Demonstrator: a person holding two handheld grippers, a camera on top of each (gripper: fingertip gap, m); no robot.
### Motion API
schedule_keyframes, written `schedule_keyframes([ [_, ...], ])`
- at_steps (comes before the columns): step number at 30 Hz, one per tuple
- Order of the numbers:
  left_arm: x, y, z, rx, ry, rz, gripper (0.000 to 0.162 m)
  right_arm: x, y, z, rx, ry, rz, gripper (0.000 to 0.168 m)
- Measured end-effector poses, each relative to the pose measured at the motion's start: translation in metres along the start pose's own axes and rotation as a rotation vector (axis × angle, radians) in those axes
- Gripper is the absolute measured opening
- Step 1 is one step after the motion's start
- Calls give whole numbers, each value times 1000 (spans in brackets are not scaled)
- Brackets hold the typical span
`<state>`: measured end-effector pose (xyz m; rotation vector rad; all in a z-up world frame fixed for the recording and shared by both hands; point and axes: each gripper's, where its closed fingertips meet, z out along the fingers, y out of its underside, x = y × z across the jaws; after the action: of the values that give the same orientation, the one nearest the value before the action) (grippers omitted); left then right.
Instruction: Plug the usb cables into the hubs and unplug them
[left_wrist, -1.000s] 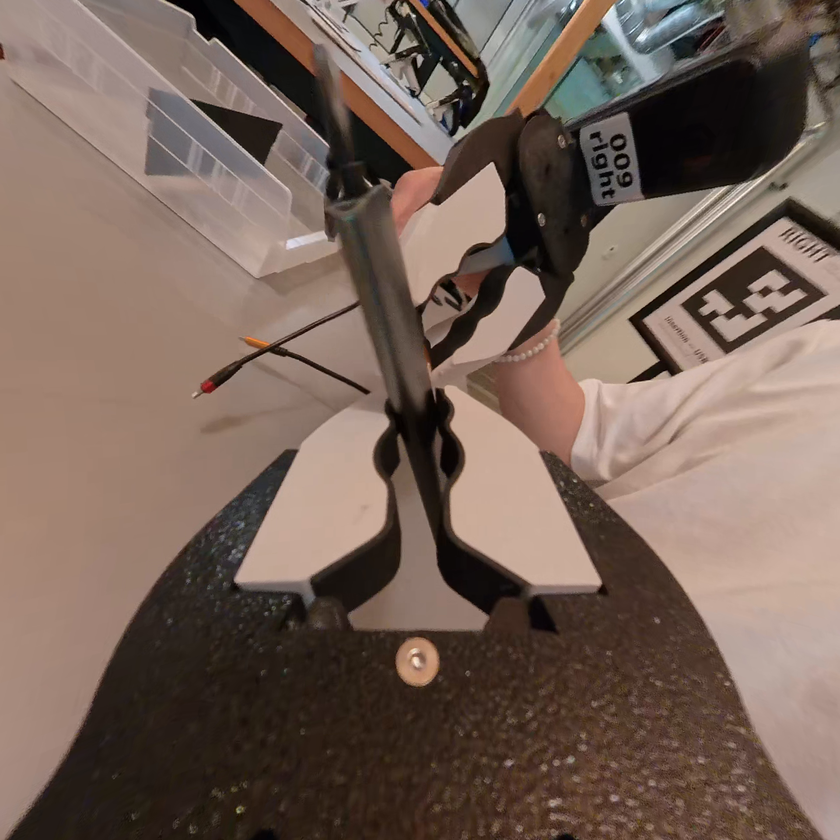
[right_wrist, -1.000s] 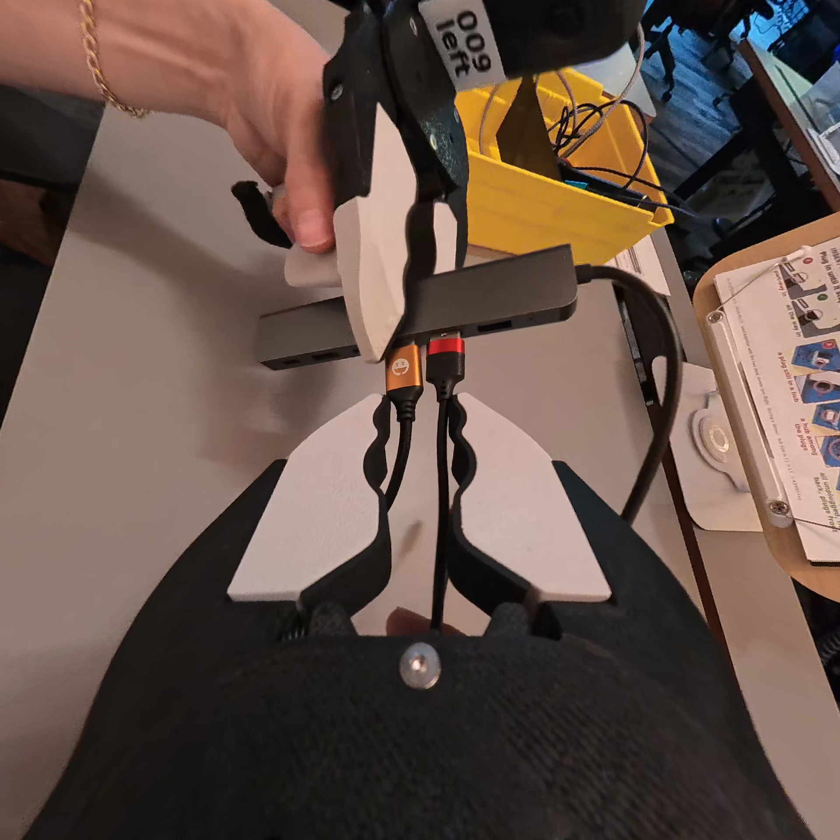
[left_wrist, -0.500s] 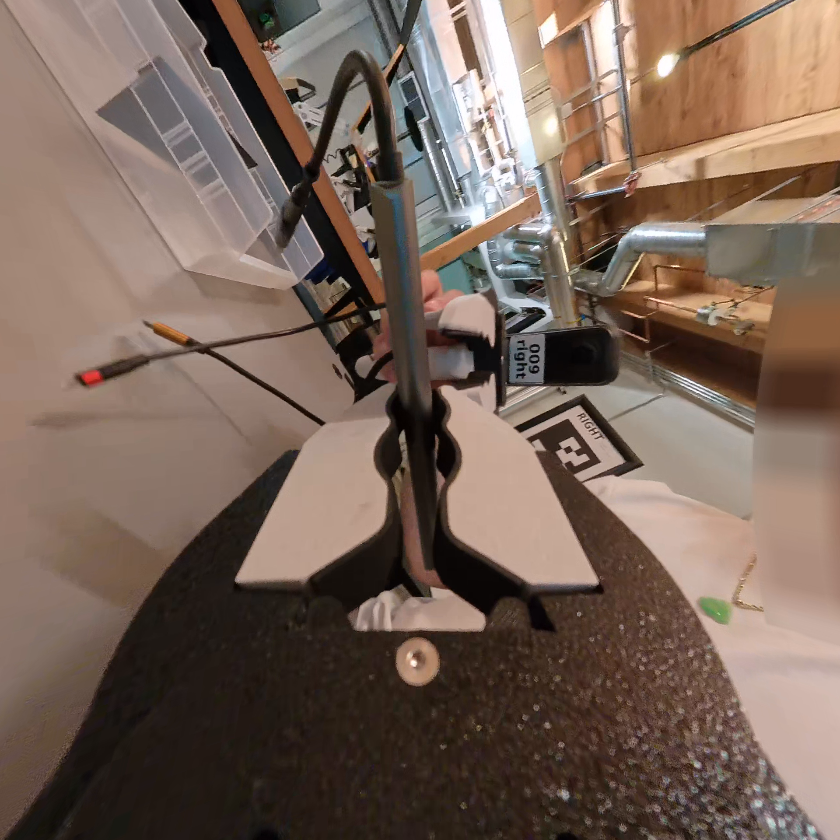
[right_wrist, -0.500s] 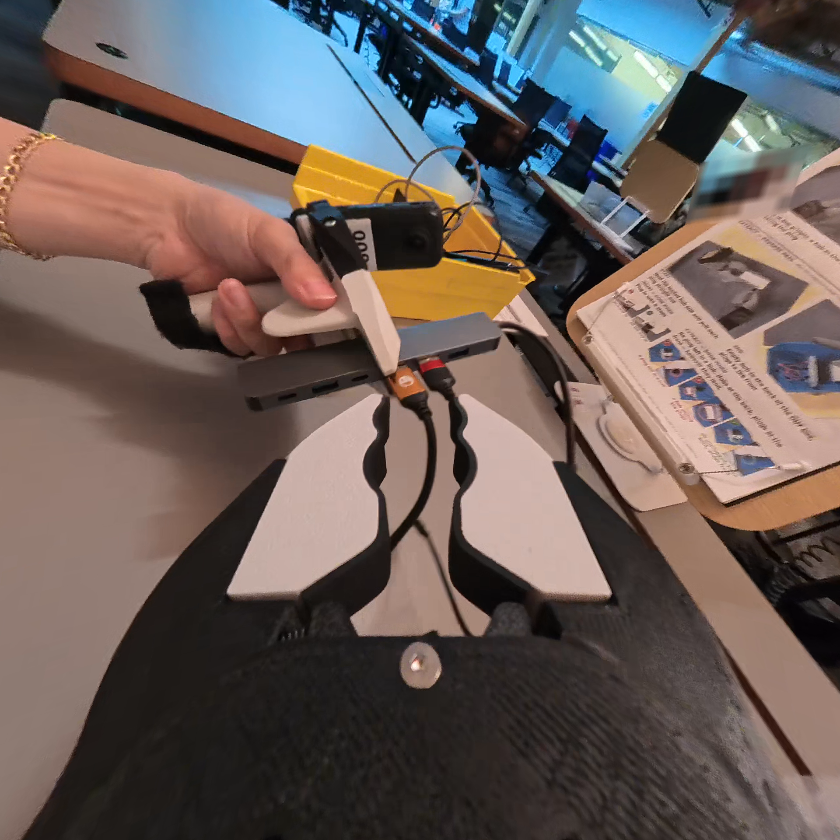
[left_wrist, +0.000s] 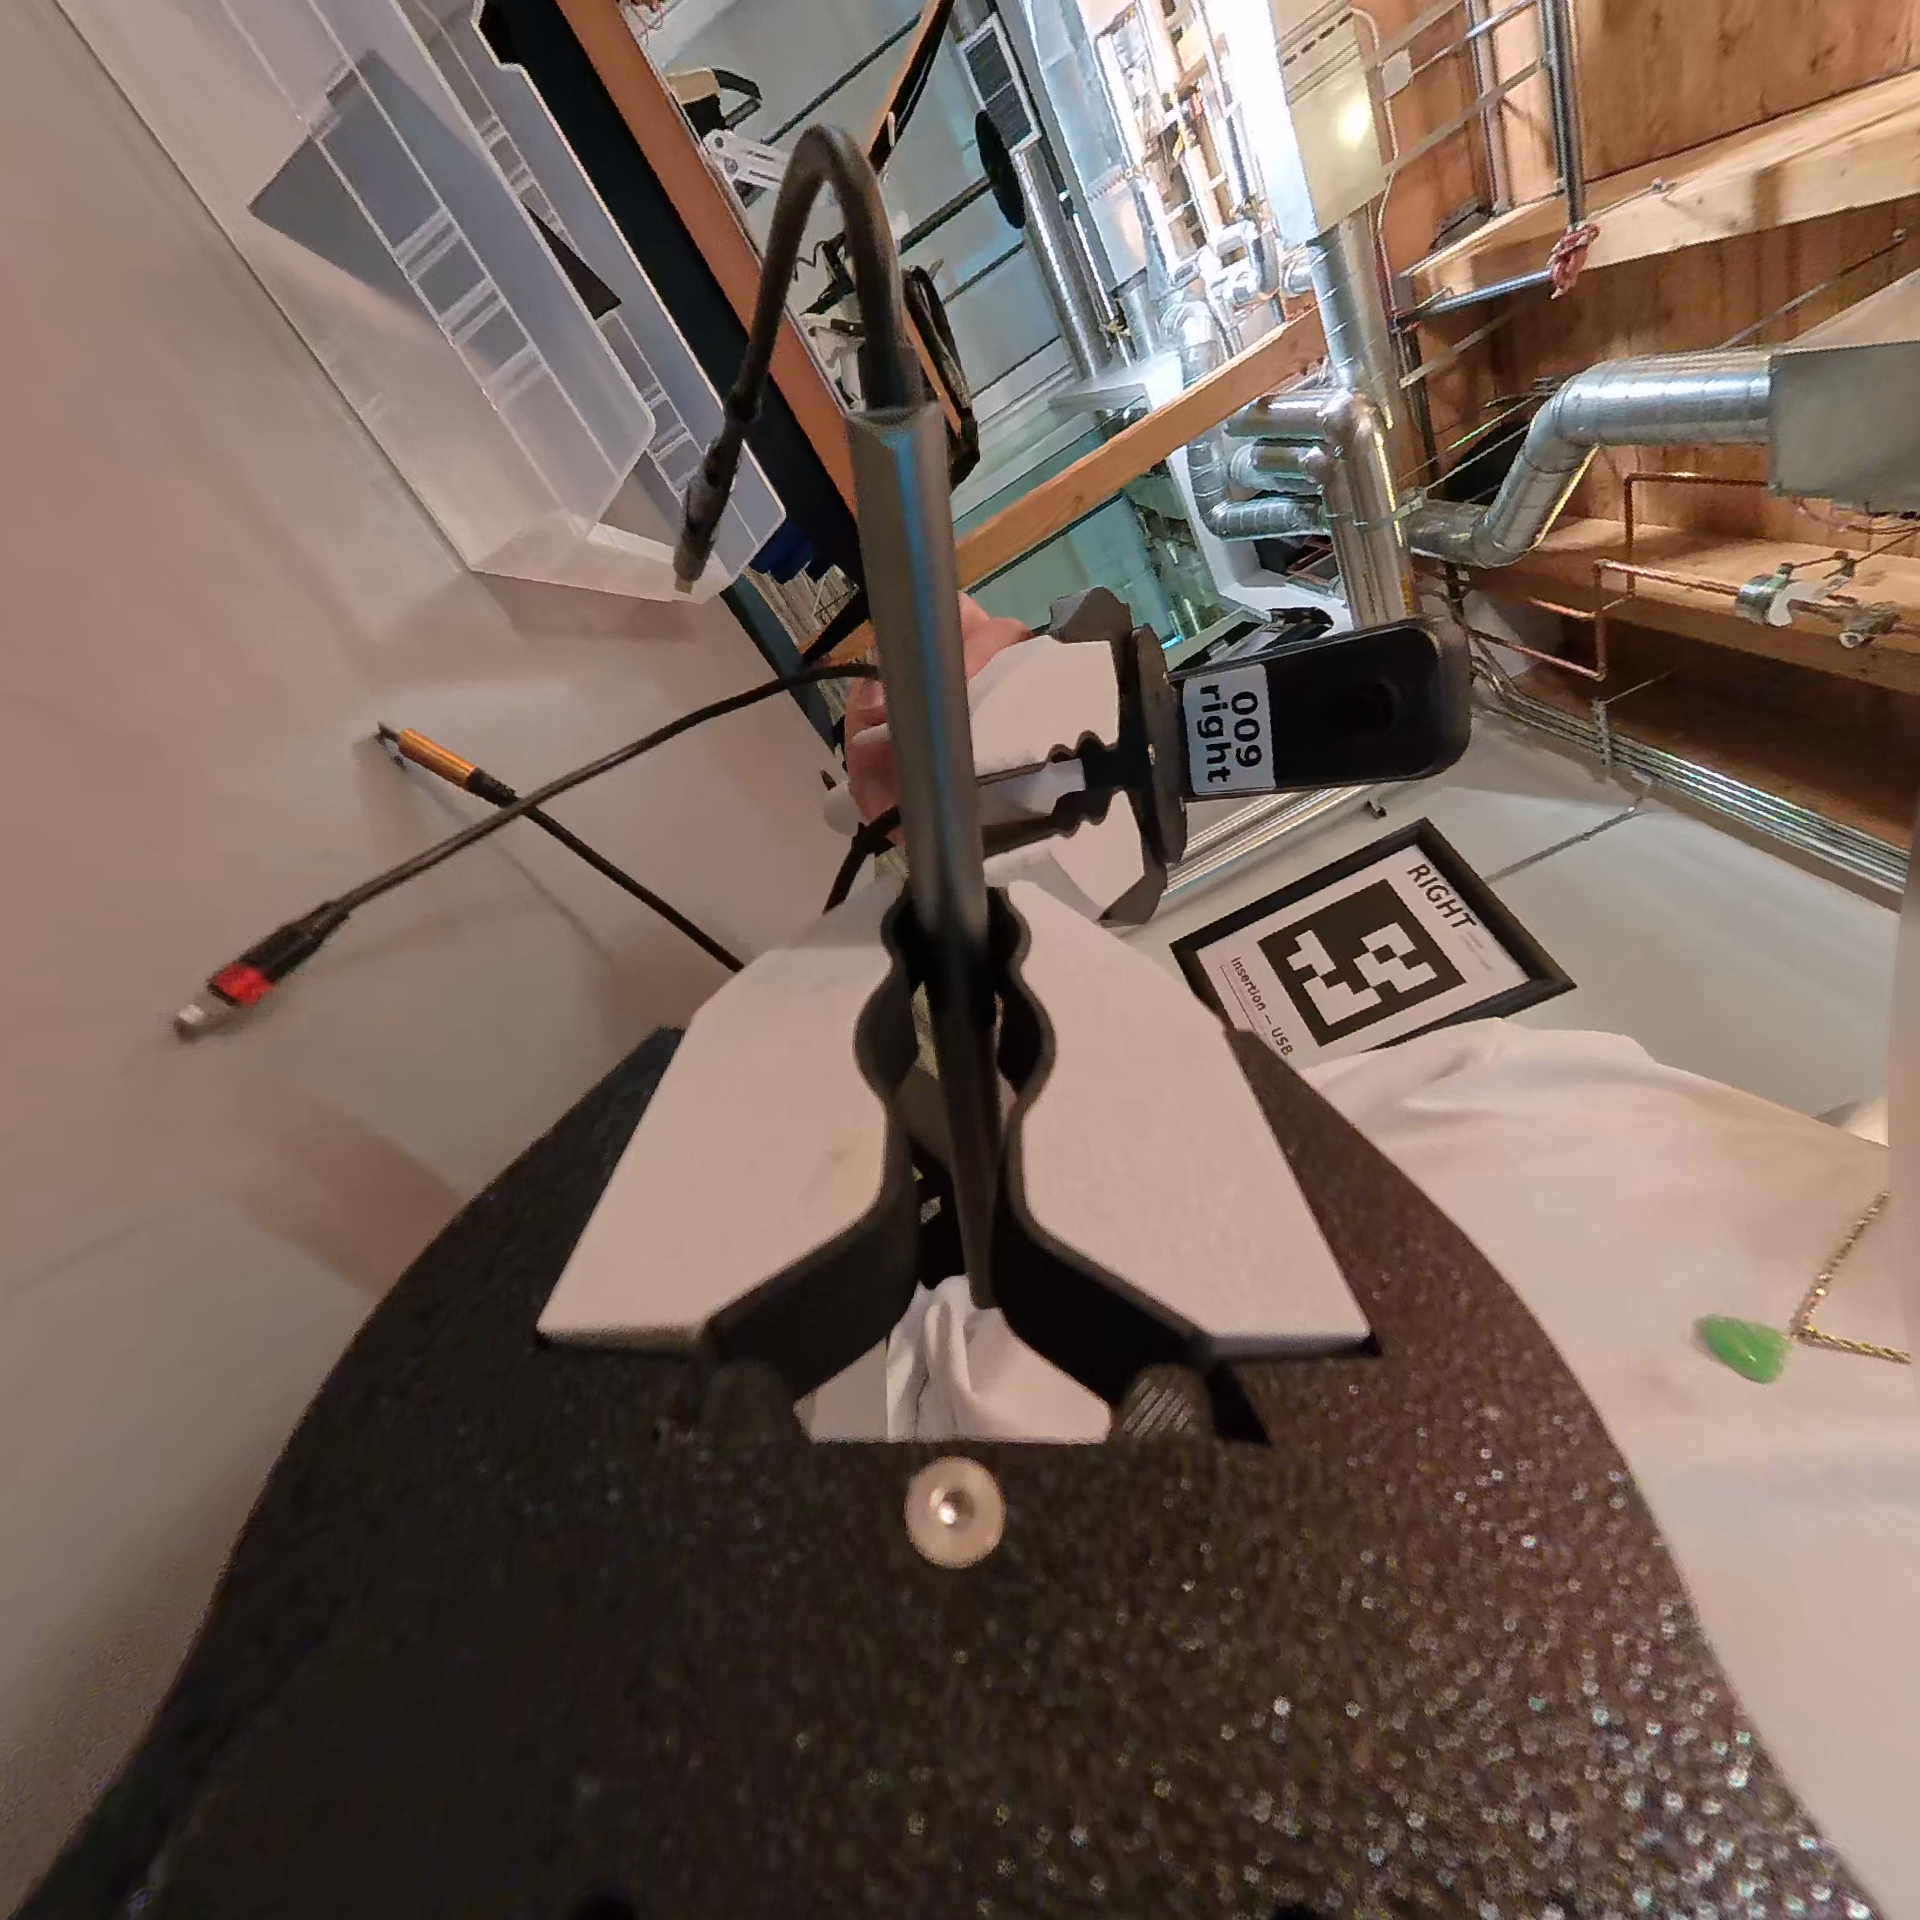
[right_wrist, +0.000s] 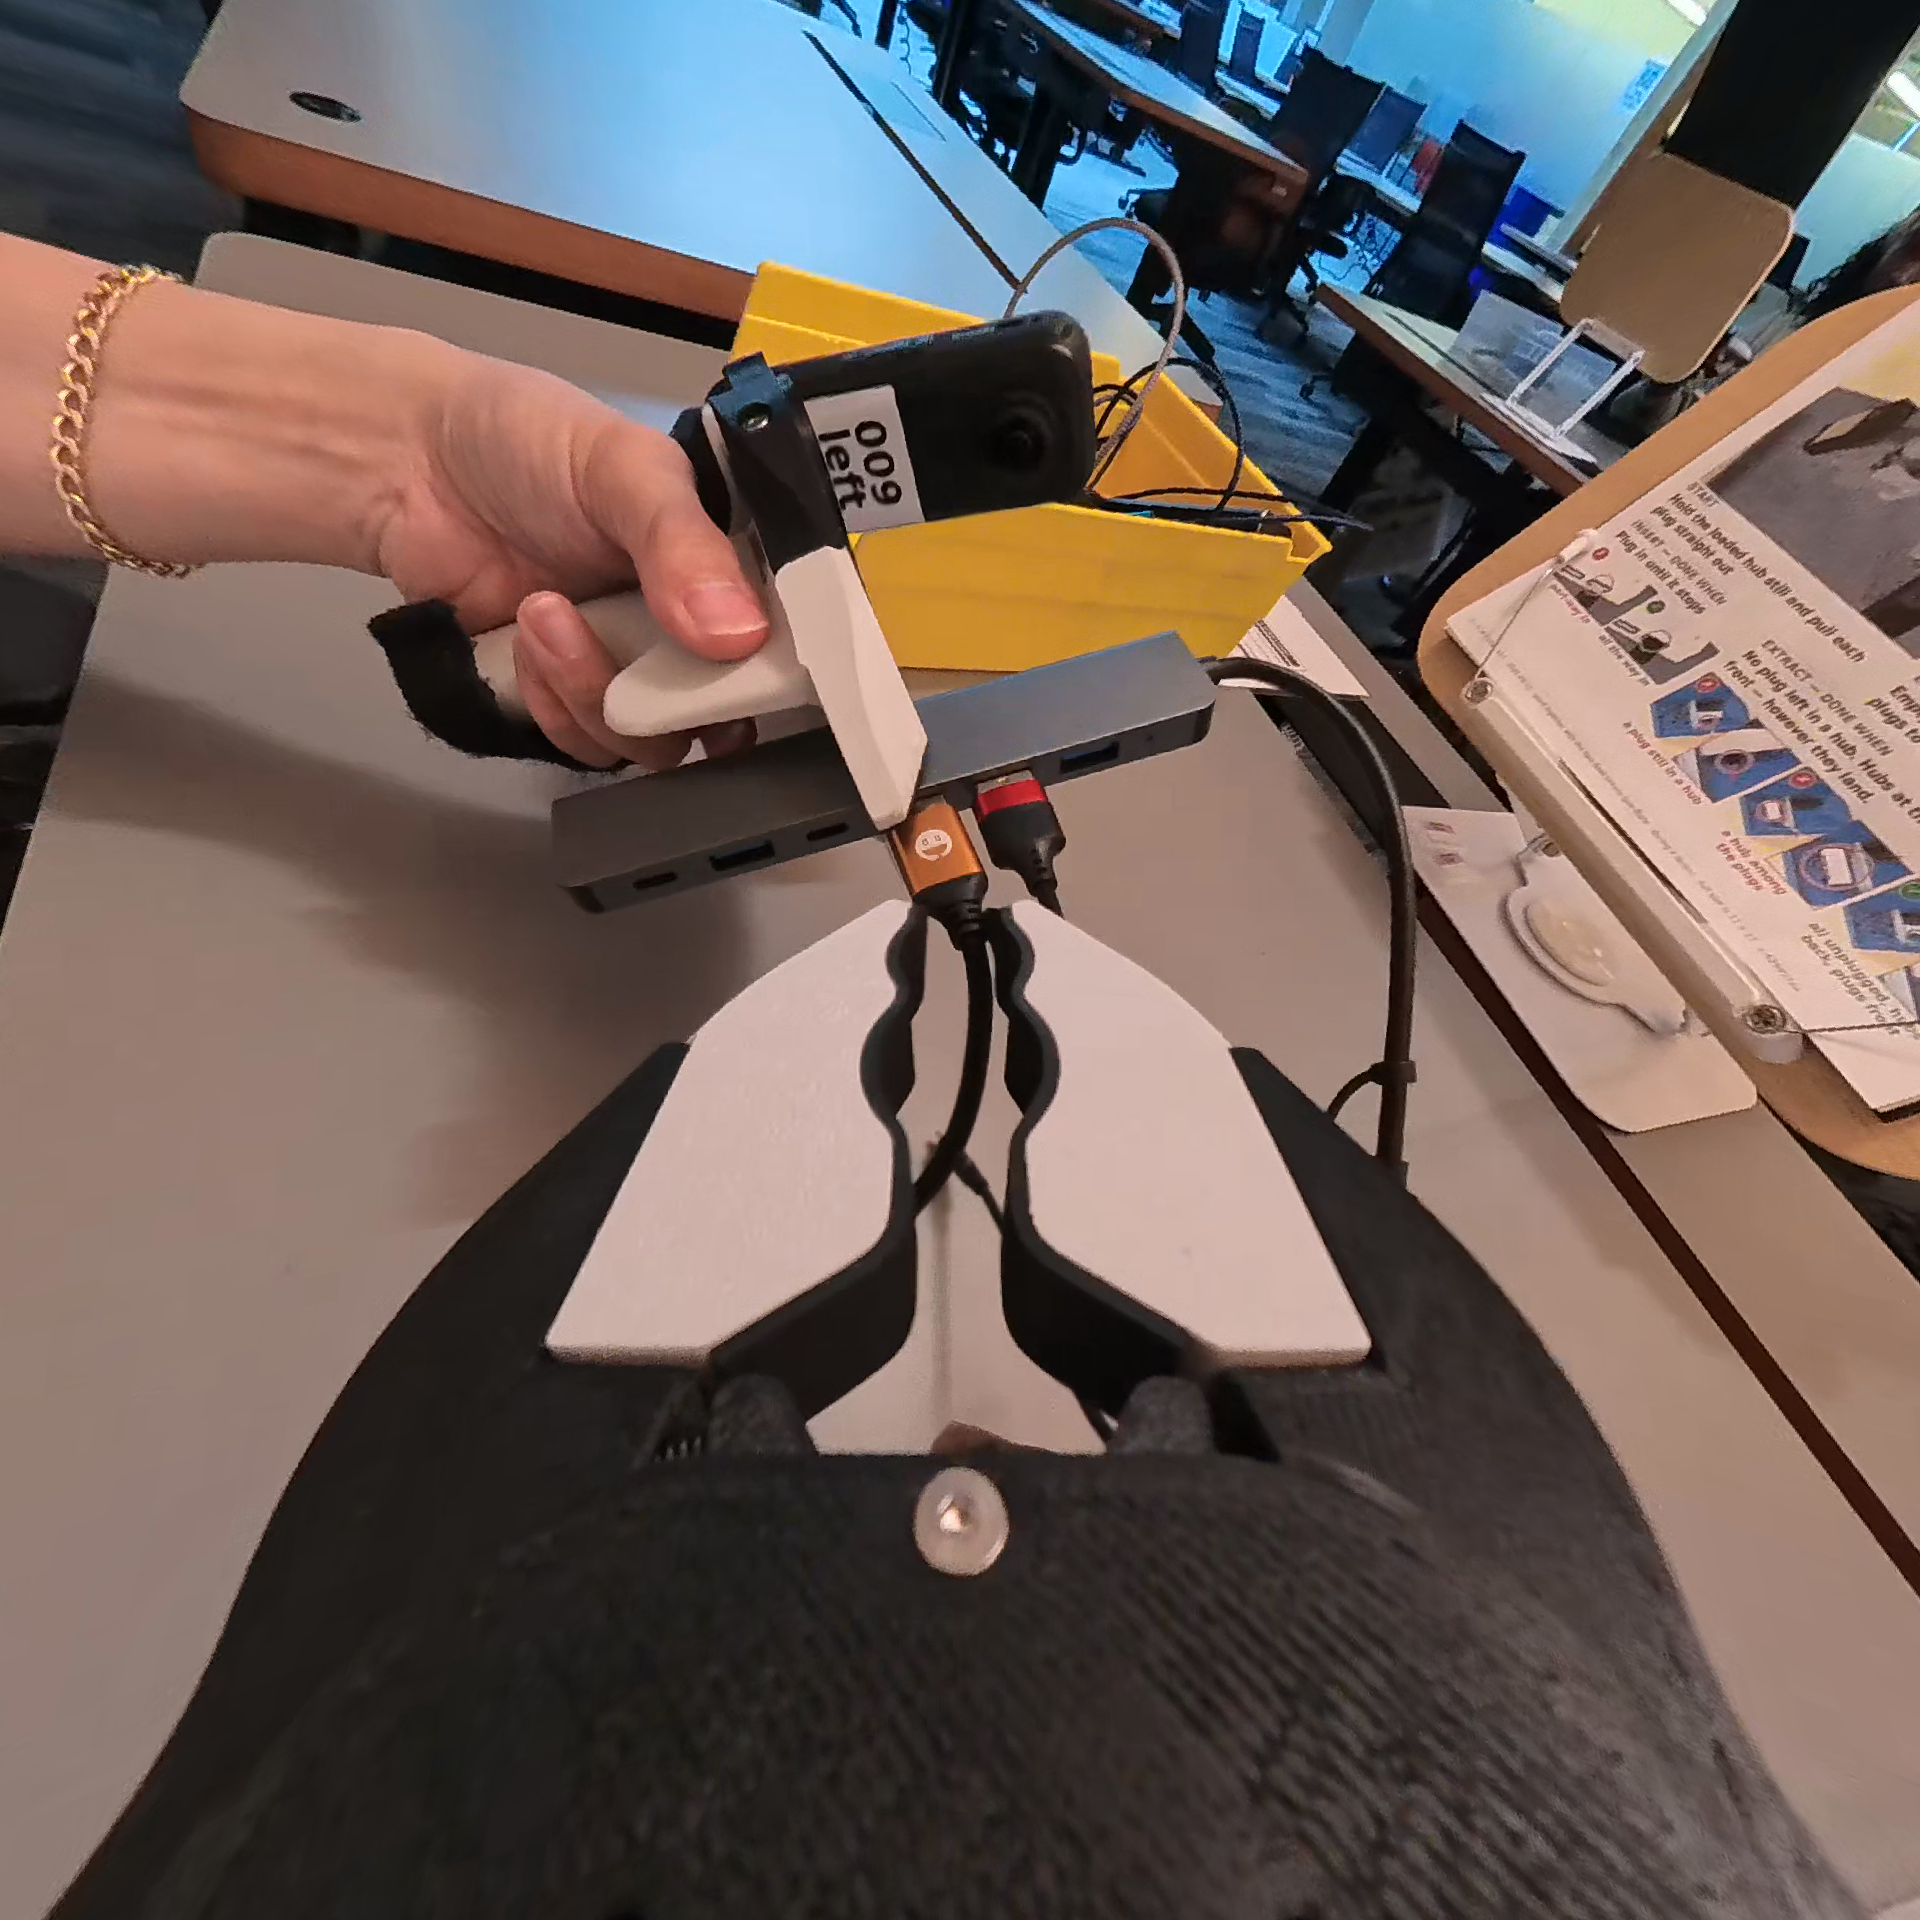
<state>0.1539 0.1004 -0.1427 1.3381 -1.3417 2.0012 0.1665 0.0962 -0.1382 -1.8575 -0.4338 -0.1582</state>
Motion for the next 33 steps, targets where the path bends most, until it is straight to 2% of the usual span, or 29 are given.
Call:
schedule_keyframes([
  [7,-2,2,-1,-20,-13,18,10,-6,5,6,-38,-1,-48,10],
  [15,0,-11,-2,71,4,-6,9,-4,0,5,-26,44,-65,8],
  [20,-6,-4,-2,34,-16,-5,9,-7,9,4,-87,16,-137,7],
  [23,-8,-23,-29,159,-30,-24,10,13,31,-14,-200,85,-201,8],
  [26,-18,-27,-48,141,-138,16,10,16,-6,-29,40,14,-45,7],
  [30,2,-34,-51,163,-138,105,10,37,-25,-52,71,104,-74,7],
  [33,20,-45,-65,224,-140,169,9,60,-52,-89,149,175,-71,7],
])
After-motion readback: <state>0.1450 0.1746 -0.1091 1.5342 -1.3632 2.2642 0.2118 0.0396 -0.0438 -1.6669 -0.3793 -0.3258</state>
